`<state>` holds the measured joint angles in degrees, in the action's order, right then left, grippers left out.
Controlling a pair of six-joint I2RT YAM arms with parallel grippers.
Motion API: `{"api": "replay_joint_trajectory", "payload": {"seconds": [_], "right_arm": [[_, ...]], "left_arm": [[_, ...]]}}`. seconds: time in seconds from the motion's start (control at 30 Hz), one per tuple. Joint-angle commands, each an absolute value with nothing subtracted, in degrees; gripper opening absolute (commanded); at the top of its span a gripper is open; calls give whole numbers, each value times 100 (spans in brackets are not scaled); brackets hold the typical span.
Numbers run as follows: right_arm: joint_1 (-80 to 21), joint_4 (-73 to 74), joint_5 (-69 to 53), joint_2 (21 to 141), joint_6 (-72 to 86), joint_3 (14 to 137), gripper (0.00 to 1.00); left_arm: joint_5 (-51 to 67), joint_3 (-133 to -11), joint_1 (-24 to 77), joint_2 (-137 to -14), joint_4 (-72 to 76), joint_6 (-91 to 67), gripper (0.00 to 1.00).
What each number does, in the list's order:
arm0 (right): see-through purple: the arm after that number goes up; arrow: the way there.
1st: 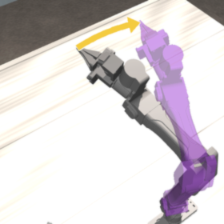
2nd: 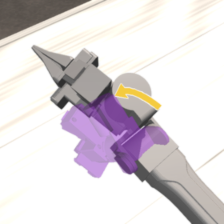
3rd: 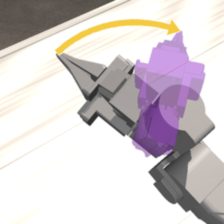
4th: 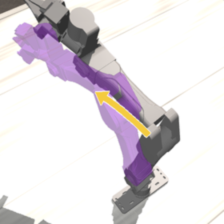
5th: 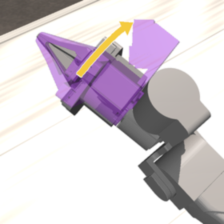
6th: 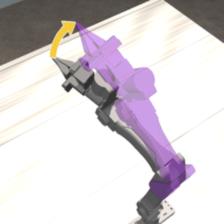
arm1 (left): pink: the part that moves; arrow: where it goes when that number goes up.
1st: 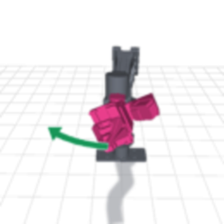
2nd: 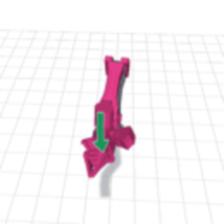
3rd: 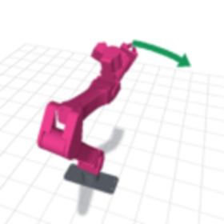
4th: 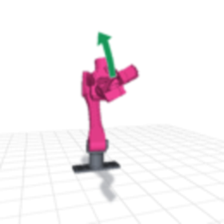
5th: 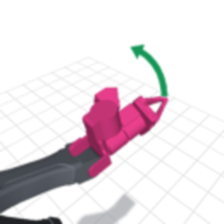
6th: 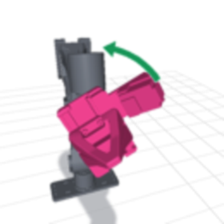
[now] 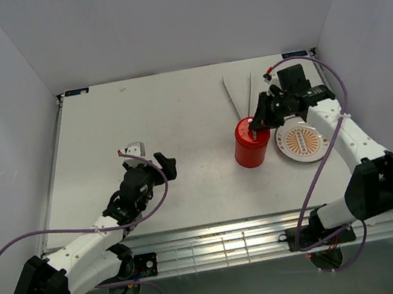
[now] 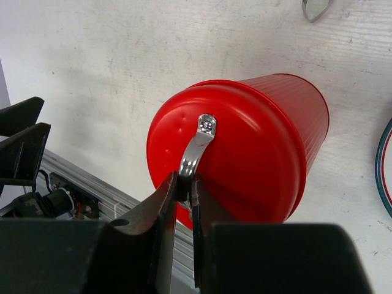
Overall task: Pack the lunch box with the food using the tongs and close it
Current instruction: Close the box lid on the packing box.
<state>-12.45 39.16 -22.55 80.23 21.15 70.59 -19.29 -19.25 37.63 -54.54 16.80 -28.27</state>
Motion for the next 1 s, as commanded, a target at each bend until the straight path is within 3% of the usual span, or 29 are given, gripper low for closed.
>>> {"api": "replay_joint_trajectory", "payload": {"seconds": [0.0, 0.83, 0.9, 0.97], "right_arm": [[-1301, 3920, -2153, 8086, 1995, 7216, 8], [-1538, 3410, -1714, 8104, 2065, 5968, 8], [-1538, 3419, -1784, 7990, 2100, 6011, 14], [-1529, 3445, -1819, 7902, 2127, 6151, 29]], "left_arm": [[-1934, -2074, 3771, -5370, 1775, -2777, 95], [-1907, -2092, 3771, -5458, 1775, -2804, 95], [-1907, -2092, 3771, -5467, 1784, -2804, 95], [-1907, -2092, 3771, -5475, 1775, -2804, 95]]}}
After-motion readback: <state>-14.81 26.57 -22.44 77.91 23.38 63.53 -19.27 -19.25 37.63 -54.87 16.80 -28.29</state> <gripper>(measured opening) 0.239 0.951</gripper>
